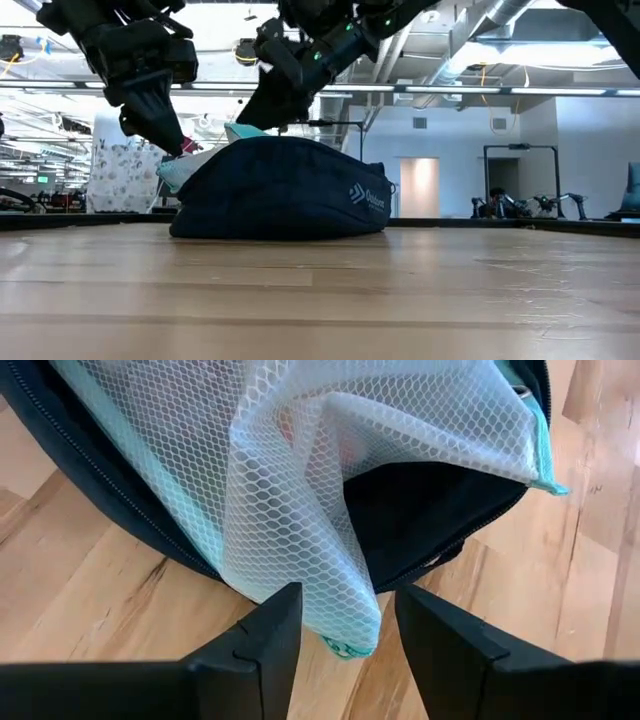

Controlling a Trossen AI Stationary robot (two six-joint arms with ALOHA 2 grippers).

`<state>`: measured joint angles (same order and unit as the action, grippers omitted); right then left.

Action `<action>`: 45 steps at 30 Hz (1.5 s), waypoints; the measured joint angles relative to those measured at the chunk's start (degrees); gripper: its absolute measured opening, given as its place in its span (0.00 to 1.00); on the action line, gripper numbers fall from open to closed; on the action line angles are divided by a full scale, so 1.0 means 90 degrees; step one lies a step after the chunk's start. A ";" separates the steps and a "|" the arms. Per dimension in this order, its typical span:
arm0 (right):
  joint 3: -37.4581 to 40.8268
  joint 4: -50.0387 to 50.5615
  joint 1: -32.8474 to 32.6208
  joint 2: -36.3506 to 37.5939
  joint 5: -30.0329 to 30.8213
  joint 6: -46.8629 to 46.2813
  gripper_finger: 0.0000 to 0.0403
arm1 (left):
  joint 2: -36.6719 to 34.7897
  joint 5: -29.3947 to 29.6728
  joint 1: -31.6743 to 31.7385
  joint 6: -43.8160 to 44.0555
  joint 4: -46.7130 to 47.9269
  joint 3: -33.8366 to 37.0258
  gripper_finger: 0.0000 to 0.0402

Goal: Unpack backpack
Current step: Put the zip bag into the backpack

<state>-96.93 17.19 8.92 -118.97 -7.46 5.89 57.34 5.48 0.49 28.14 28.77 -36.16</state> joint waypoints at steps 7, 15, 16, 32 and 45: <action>-0.0213 0.0276 -0.0034 -0.0552 0.0193 0.0192 0.66 | -0.0002 -0.0054 0.0000 0.0094 0.0024 0.0000 0.37; -0.0456 0.1488 0.0150 -0.0501 0.0488 0.0320 0.09 | -0.0002 -0.0019 -0.0125 -0.0099 0.0028 0.0000 0.37; -0.0475 0.1595 0.0169 -0.0501 0.0484 0.0340 0.05 | -0.0002 0.0040 -0.0135 -0.0147 0.0033 0.0000 0.37; -0.0424 0.1809 0.0238 -0.0501 0.0336 0.0422 0.00 | 0.1719 0.0513 -0.0161 -0.1219 -0.1041 0.0000 0.35; -0.0419 0.1981 0.0226 -0.0492 0.0135 0.0420 0.00 | 0.2181 0.0858 -0.0246 -0.2852 -0.2122 -0.0066 0.30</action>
<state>-100.71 35.02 10.96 -123.41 -6.25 9.67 76.97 13.20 -1.72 2.47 9.67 -36.76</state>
